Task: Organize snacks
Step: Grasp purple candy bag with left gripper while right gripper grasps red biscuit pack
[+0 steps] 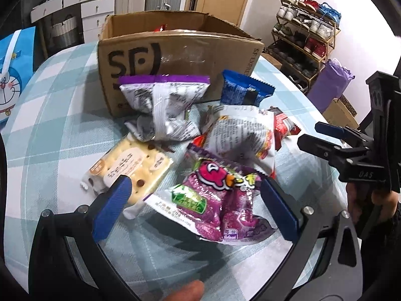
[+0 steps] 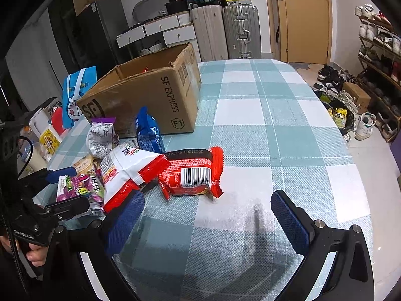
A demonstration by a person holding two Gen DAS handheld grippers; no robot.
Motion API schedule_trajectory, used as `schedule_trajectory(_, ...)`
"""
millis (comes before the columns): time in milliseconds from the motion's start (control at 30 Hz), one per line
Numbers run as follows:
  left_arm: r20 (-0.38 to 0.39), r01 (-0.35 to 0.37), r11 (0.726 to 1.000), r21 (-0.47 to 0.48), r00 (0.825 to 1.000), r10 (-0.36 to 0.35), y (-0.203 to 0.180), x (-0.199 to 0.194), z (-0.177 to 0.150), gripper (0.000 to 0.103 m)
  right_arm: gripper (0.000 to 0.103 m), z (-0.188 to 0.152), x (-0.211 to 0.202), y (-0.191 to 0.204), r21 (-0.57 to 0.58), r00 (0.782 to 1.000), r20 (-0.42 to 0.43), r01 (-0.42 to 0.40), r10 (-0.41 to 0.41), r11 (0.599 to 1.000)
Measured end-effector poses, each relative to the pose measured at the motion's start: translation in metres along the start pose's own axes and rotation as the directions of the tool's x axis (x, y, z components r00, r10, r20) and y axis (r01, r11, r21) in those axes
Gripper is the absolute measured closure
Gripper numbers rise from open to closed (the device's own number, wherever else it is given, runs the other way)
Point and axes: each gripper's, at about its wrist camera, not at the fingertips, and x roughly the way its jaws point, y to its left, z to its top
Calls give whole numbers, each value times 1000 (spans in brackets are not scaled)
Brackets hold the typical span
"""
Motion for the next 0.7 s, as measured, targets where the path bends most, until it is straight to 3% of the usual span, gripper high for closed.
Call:
schedule_trajectory(200, -11, -30, 1000, 7, 1000, 30, 2, 5, -5, 1, 0, 3, 16, -2, 6, 999, -47, -7, 7, 1000)
schedule_trajectory(467, -15, -26, 999, 24, 1000, 27, 1, 7, -6, 1, 2, 9, 38, 11, -67, 996, -84, 17, -23, 998)
schedule_trajectory(567, -13, -27, 999, 38, 1000, 27, -1, 4, -11, 1, 12, 13, 45, 12, -85, 995, -95, 17, -25, 996)
schedule_trajectory(700, -10, -17, 999, 37, 1000, 18, -1, 5, -10, 1, 14, 19, 52, 12, -98, 994, -103, 20, -30, 995)
